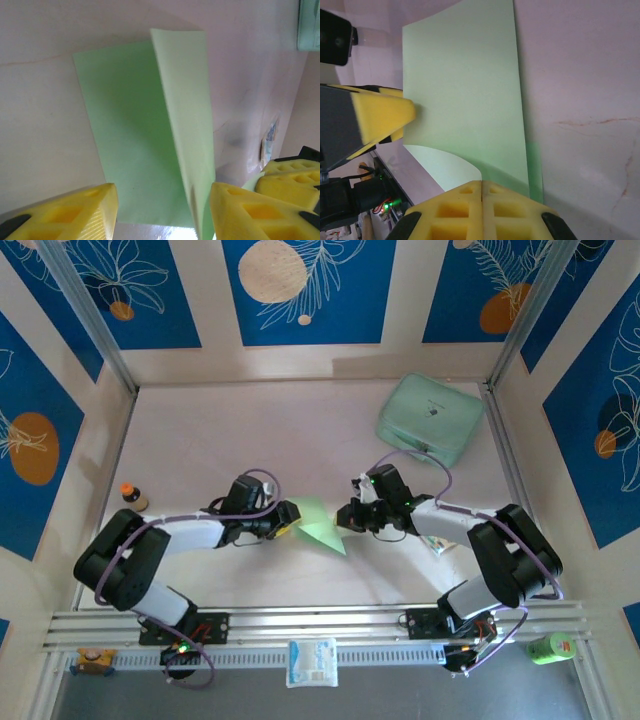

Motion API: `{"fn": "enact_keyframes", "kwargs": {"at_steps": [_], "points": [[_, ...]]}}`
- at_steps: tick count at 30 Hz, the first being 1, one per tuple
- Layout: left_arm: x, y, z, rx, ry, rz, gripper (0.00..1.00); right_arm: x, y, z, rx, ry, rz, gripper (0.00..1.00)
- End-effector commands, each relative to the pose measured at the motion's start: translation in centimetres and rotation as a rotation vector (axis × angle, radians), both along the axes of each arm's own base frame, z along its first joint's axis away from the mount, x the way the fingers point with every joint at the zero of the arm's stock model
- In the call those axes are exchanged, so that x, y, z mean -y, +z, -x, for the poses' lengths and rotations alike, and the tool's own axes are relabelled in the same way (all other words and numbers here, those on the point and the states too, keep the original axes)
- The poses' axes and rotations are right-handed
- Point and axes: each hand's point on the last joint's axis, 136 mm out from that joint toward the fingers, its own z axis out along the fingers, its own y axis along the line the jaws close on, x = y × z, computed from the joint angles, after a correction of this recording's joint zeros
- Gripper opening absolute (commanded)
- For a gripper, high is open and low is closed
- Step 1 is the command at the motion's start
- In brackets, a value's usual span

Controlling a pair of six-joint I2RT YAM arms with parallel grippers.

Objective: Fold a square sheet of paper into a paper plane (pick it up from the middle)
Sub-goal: Fourth fold the wing at the center of the table.

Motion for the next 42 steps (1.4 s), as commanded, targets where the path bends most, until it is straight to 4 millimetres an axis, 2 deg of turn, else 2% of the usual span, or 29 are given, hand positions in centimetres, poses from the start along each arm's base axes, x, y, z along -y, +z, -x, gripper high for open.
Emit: {"fn": "enact_keyframes", "kwargs": {"at_steps": [1, 6, 9, 13, 16, 21, 25, 29, 34, 39, 42], "points": [[1.3, 1.5, -1.4, 0.032, -0.007, 0.084, 0.5, -0.1, 0.2, 0.5, -0.02, 0.007, -0.036, 0.05], [1.7, 1.3, -1.6, 0.023, -0.011, 0.104, 0.4, 0.1, 0.1, 0.6, -0.021, 0.007, -0.036, 0.05], [1.7, 1.2, -1.6, 0.021, -0.011, 0.105, 0.26, 0.1, 0.2, 0.6, -0.017, 0.011, -0.037, 0.07], [1.7, 1.3, -1.5, 0.022, -0.007, 0.114, 0.12, 0.7, 0.2, 0.6, -0.004, -0.006, 0.003, 0.15], [1.8, 1.6, -1.6, 0.024, -0.004, 0.124, 0.08, 1.4, 0.5, 0.6, 0.036, -0.026, 0.049, 0.22], [2.0, 2.0, -1.7, 0.032, -0.007, 0.135, 0.1, 2.4, 1.5, 0.4, 0.121, -0.045, 0.098, 0.35], [2.2, 2.2, -1.8, 0.033, -0.014, 0.148, 0.15, 2.2, 2.0, 0.3, 0.237, -0.031, 0.109, 0.38], [2.3, 2.5, -1.8, 0.037, -0.018, 0.156, 0.16, 1.7, 1.5, 0.5, 0.373, -0.019, 0.146, 0.47], [2.4, 2.8, -1.8, 0.042, -0.02, 0.162, 0.17, 0.3, 1.0, 2.0, 0.572, 0.131, 0.227, 0.48], [2.7, 3.4, -1.7, 0.05, -0.035, 0.184, 0.18, -1.8, 1.2, 3.9, 0.847, 0.33, 0.321, 0.44], [2.8, 3.4, -1.7, 0.042, -0.039, 0.188, 0.18, -2.2, 0.8, 4.2, 0.94, 0.372, 0.39, 0.41]]}}
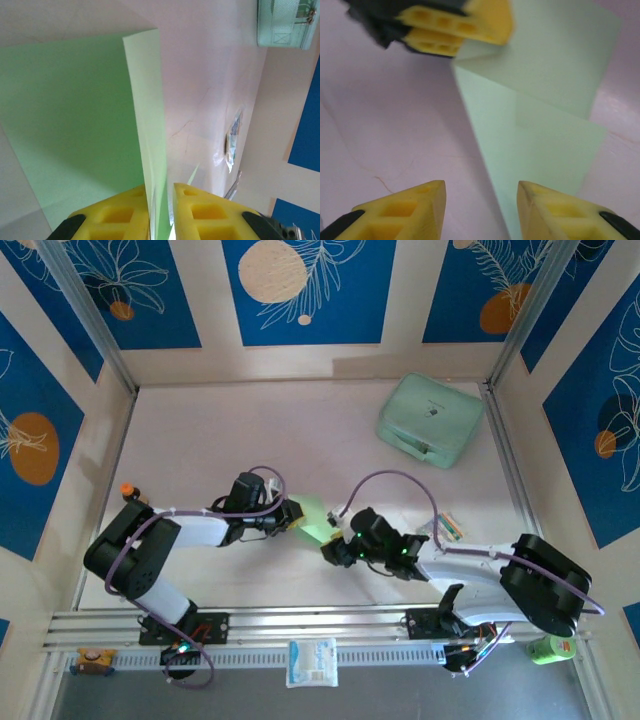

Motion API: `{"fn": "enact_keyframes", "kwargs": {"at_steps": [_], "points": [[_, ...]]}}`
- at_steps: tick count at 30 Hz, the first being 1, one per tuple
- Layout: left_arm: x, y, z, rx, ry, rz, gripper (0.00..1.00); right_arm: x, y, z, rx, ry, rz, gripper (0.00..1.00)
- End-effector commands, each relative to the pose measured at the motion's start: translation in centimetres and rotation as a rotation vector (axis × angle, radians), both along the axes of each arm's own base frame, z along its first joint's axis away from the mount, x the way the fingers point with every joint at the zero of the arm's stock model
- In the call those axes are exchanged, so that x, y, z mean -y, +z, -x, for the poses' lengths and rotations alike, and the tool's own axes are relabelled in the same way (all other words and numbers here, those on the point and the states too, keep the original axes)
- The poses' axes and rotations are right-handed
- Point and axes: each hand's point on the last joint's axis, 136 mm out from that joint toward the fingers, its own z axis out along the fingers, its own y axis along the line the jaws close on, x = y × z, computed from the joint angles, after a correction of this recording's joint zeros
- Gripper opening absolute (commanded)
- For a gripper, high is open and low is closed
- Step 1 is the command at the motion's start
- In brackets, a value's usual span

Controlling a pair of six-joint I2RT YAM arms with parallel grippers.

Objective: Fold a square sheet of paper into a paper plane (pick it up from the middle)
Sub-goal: Fourth fold the wing at the center of the table.

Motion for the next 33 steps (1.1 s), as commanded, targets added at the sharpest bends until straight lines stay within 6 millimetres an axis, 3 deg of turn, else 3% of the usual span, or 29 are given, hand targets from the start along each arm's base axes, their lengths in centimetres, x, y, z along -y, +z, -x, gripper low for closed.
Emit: {"fn": "enact_keyframes", "kwargs": {"at_steps": [1, 17, 33], "points": [[0.7, 2.1, -1.0, 0.038, -0.012, 0.054, 0.18, 0.0, 0.6, -1.3, 0.226, 0.035, 0.093, 0.4], [0.8, 2.3, -0.9, 0.038, -0.016, 0.063, 0.16, -1.0, -1.9, -2.3, 0.388, 0.082, 0.343, 0.33], [0.6, 2.3, -0.9, 0.036, -0.005, 0.059, 0.14, -0.5, -1.7, -2.6, 0.419, 0.036, 0.368, 0.26]]}}
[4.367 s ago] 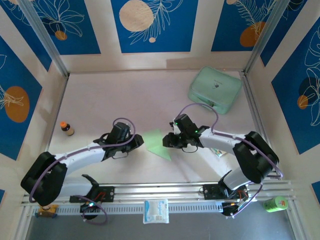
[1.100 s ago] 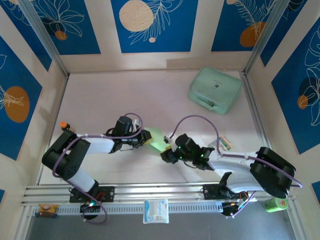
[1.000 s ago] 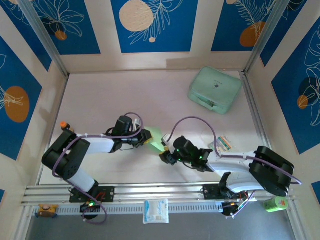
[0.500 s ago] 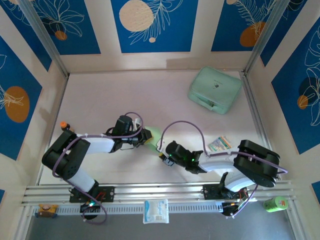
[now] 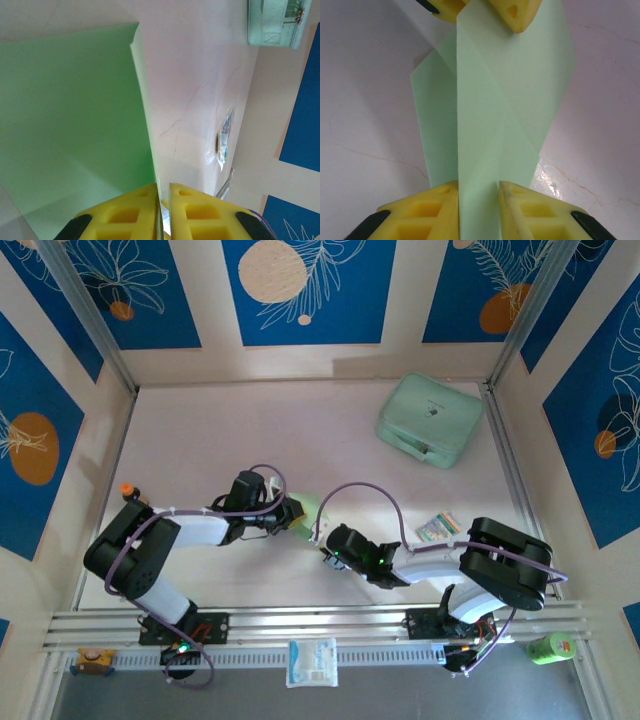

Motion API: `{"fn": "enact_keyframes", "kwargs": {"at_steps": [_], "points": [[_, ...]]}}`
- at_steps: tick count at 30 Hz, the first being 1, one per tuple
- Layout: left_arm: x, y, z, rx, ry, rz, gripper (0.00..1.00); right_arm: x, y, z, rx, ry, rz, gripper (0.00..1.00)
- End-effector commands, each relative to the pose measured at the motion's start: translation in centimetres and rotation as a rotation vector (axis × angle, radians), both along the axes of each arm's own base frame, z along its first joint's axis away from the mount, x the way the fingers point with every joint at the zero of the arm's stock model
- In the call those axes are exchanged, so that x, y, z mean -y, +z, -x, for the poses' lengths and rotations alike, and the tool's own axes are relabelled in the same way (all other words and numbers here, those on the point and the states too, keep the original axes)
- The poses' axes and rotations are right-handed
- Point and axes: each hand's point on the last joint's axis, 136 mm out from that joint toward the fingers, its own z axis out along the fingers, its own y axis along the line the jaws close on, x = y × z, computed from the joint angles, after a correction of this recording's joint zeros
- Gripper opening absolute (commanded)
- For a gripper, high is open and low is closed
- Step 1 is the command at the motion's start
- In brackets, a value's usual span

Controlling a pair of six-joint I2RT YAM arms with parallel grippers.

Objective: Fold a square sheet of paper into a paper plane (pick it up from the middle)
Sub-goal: Fourth fold the wing at the center of the table.

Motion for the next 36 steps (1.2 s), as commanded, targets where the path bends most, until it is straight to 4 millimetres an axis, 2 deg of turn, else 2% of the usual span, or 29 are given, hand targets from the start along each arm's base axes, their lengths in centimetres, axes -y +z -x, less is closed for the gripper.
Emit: {"fn": "enact_keyframes", "kwargs": {"at_steps": [1, 21, 36], "points": [[0.24, 1.65, -0.73, 0.039, -0.001, 0.035, 0.14, -0.54, 1.2, -0.48, 0.038, -0.017, -0.03, 0.26], [0.21, 1.66, -0.63, 0.04, -0.003, 0.035, 0.13, -0.5, 1.05, -0.97, 0.051, -0.038, -0.027, 0.28], [0.15, 1.61, -0.59, 0.037, -0.003, 0.028, 0.13, -0.46, 0.76, -0.99, 0.03, -0.046, -0.026, 0.19]]}}
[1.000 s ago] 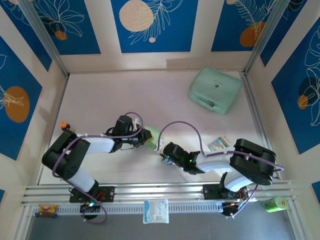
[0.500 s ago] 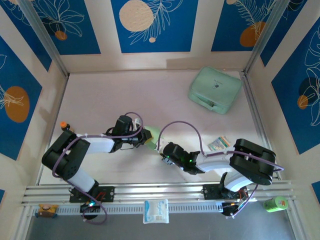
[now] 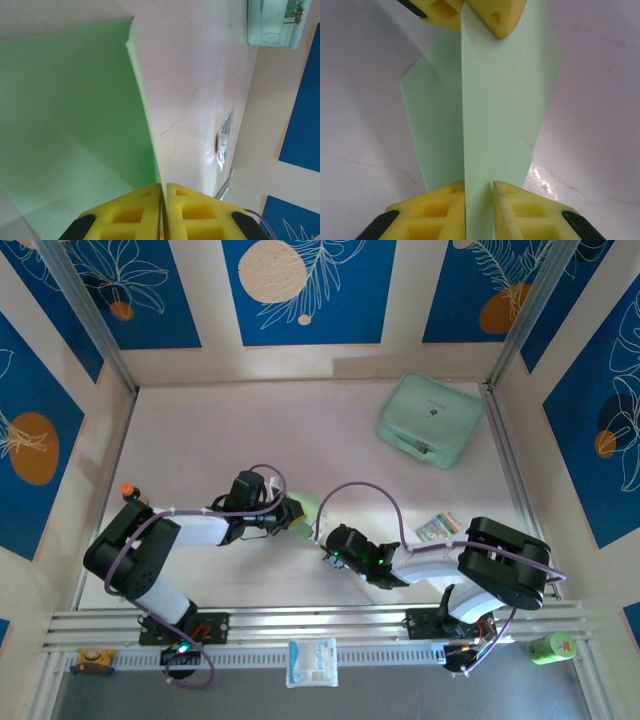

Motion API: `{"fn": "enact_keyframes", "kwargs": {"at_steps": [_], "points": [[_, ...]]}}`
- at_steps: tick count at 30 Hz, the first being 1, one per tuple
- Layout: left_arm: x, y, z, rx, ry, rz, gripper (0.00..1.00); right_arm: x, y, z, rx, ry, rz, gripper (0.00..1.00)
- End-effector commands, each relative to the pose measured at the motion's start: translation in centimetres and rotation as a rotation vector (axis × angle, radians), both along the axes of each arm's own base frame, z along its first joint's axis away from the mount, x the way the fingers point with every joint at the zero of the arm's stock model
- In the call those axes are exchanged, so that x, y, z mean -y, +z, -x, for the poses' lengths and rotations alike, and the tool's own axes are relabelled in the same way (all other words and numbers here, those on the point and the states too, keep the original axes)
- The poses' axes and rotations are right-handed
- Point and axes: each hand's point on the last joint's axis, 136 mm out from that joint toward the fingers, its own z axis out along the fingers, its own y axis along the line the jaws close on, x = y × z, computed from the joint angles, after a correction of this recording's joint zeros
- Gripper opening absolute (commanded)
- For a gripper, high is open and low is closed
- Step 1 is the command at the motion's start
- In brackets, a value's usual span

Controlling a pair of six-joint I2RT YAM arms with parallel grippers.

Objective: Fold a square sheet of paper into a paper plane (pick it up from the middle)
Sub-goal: Fourth fold the wing at the center of the table.

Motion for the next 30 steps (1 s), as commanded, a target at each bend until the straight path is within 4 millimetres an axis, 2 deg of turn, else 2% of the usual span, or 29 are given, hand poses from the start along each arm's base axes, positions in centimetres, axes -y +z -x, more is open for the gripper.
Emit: {"fn": "enact_keyframes", "kwargs": {"at_steps": [1, 10, 13, 15, 20, 30], "points": [[0.13, 1.61, -0.59, 0.039, -0.005, 0.026, 0.14, -0.62, 0.63, -0.58, 0.006, -0.022, -0.028, 0.19], [0.08, 1.58, -0.59, 0.037, -0.003, 0.02, 0.2, -0.6, 0.63, -0.47, -0.008, -0.021, -0.039, 0.13], [0.07, 1.66, -0.63, 0.039, -0.003, 0.019, 0.21, -0.63, 0.55, -0.44, -0.019, -0.024, -0.044, 0.1], [0.07, 1.67, -0.61, 0.04, -0.005, 0.018, 0.17, -0.61, 0.54, -0.46, -0.02, -0.026, -0.046, 0.1], [0.03, 1.62, -0.59, 0.039, -0.002, 0.017, 0.11, -0.59, 0.5, -0.47, -0.018, -0.023, -0.047, 0.17], [0.06, 1.55, -0.55, 0.036, -0.004, 0.02, 0.1, -0.39, 0.09, -0.55, -0.021, -0.023, -0.032, 0.23]]}}
